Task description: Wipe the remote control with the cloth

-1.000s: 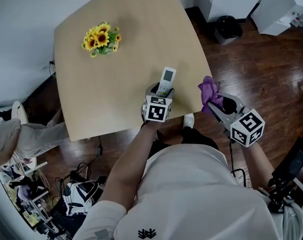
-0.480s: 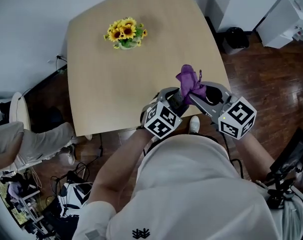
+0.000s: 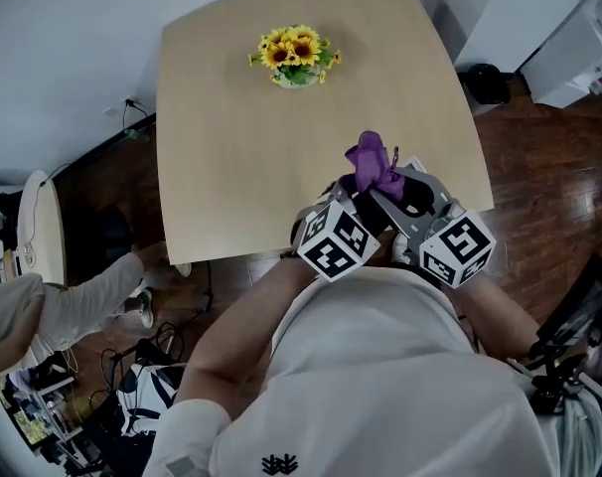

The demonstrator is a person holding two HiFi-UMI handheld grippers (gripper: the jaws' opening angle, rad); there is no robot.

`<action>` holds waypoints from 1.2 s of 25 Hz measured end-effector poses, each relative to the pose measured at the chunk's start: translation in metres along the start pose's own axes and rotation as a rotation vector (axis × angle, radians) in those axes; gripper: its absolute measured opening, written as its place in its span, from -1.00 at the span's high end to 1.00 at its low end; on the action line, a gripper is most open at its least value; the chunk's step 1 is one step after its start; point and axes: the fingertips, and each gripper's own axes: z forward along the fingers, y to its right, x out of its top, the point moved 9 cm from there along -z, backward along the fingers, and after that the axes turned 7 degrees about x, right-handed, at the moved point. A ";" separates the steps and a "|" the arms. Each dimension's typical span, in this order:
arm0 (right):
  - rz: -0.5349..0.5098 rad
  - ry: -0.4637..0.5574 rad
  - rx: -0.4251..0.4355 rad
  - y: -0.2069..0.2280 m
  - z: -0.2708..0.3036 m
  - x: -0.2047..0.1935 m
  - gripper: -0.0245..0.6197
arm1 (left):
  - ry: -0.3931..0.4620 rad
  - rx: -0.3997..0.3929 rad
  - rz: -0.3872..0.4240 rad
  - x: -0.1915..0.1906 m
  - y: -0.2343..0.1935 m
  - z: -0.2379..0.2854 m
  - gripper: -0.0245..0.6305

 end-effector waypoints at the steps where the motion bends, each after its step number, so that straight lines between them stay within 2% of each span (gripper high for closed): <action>1: -0.011 0.001 -0.023 0.002 0.000 0.001 0.54 | 0.001 -0.003 0.001 -0.004 -0.002 -0.004 0.08; 9: -0.039 0.014 -0.288 0.041 -0.033 0.010 0.54 | 0.018 -0.012 -0.001 -0.023 -0.012 -0.029 0.08; 14: -0.067 0.019 -0.353 0.057 -0.055 0.025 0.54 | 0.031 -0.015 -0.005 -0.020 -0.009 -0.025 0.08; 17: -0.081 0.050 -0.307 0.043 -0.055 0.044 0.54 | 0.034 -0.020 -0.017 -0.015 -0.007 -0.018 0.08; 21: -0.070 0.079 -0.112 0.005 -0.030 0.055 0.54 | 0.037 -0.019 -0.020 -0.007 -0.002 -0.005 0.08; 23: -0.023 0.075 -0.017 -0.012 -0.013 0.044 0.54 | 0.042 -0.015 -0.020 -0.003 0.001 0.000 0.08; 25: 0.036 0.057 0.040 -0.021 0.001 0.030 0.54 | 0.047 -0.008 -0.025 0.000 0.002 0.001 0.08; 27: 0.074 0.041 0.049 -0.020 0.007 0.020 0.54 | 0.049 0.001 -0.028 0.002 0.000 0.000 0.08; 30: 0.054 0.025 -0.003 -0.001 0.001 0.016 0.54 | 0.051 0.010 -0.034 0.001 -0.003 -0.001 0.08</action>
